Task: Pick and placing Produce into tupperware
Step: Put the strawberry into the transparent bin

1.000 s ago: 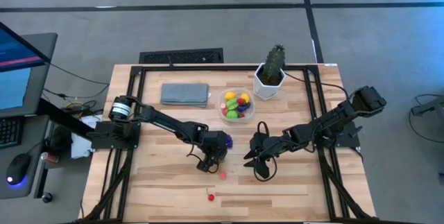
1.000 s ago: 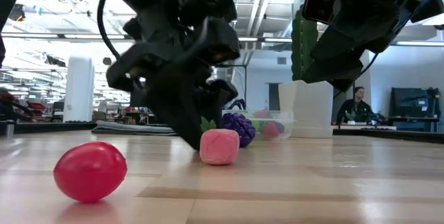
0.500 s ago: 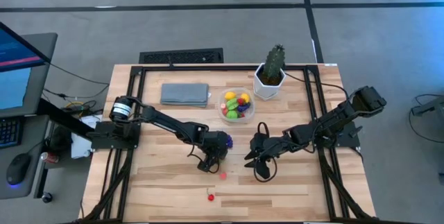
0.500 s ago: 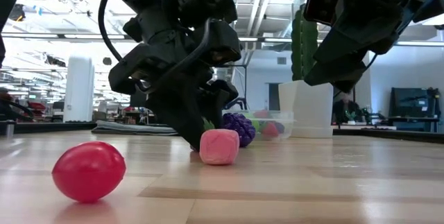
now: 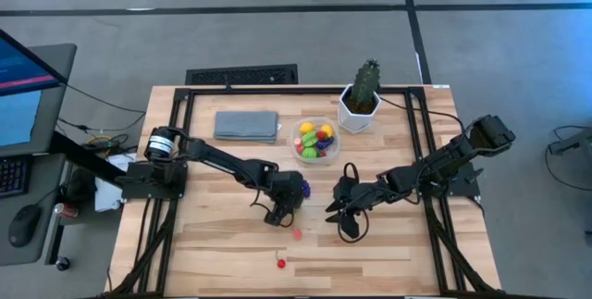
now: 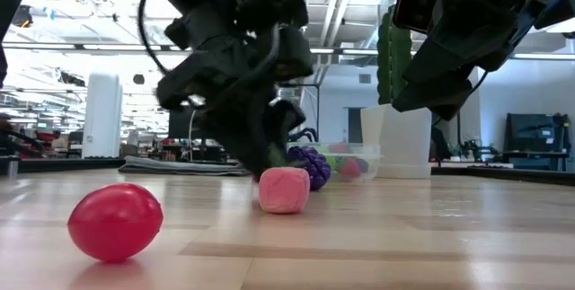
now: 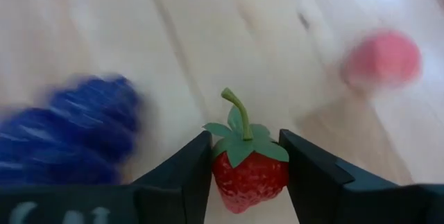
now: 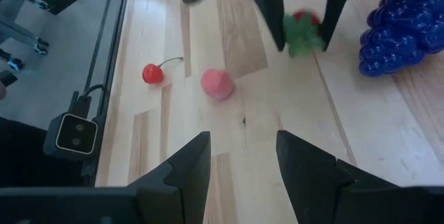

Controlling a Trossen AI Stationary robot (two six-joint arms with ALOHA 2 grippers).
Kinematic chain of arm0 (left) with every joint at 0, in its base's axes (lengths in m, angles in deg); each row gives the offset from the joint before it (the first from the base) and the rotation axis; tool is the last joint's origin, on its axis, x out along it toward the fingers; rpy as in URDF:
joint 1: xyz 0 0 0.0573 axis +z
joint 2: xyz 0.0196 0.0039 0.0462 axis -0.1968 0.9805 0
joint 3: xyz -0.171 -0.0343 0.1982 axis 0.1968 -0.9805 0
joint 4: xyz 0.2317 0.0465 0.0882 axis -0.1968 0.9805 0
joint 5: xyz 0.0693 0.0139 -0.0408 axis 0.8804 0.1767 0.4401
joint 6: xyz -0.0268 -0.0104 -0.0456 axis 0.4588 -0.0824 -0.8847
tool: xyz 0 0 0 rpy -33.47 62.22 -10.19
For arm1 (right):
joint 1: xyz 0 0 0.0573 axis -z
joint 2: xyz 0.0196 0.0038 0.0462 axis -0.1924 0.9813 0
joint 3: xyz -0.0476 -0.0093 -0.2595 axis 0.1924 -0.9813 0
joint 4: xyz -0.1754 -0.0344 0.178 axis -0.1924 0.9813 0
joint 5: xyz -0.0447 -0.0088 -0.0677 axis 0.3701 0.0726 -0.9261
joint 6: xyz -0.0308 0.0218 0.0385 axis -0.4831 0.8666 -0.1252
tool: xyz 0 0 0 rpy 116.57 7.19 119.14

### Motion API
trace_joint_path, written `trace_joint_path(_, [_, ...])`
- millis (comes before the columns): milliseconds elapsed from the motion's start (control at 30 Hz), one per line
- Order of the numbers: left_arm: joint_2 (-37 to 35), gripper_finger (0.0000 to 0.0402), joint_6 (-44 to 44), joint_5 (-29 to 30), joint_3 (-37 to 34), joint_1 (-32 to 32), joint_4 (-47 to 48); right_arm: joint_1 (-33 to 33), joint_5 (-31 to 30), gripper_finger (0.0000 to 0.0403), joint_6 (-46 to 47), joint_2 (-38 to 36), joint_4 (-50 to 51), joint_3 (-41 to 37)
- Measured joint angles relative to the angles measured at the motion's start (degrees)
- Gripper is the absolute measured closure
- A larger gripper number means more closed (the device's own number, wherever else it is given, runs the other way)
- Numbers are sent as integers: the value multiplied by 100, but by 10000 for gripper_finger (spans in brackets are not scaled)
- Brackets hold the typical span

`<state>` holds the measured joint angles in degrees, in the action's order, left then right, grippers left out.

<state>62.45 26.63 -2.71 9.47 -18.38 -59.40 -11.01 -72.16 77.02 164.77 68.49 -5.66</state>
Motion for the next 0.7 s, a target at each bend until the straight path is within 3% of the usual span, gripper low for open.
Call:
trace_joint_path(233, [-395, 268, 22, 89, 210, 175, 204, 0, 0, 216, -1, 0, 30, 0])
trace_joint_path(700, [-884, 262, 752, 646, 691, 843, 499, -27, 2, 233, 56, 0, 100, 0])
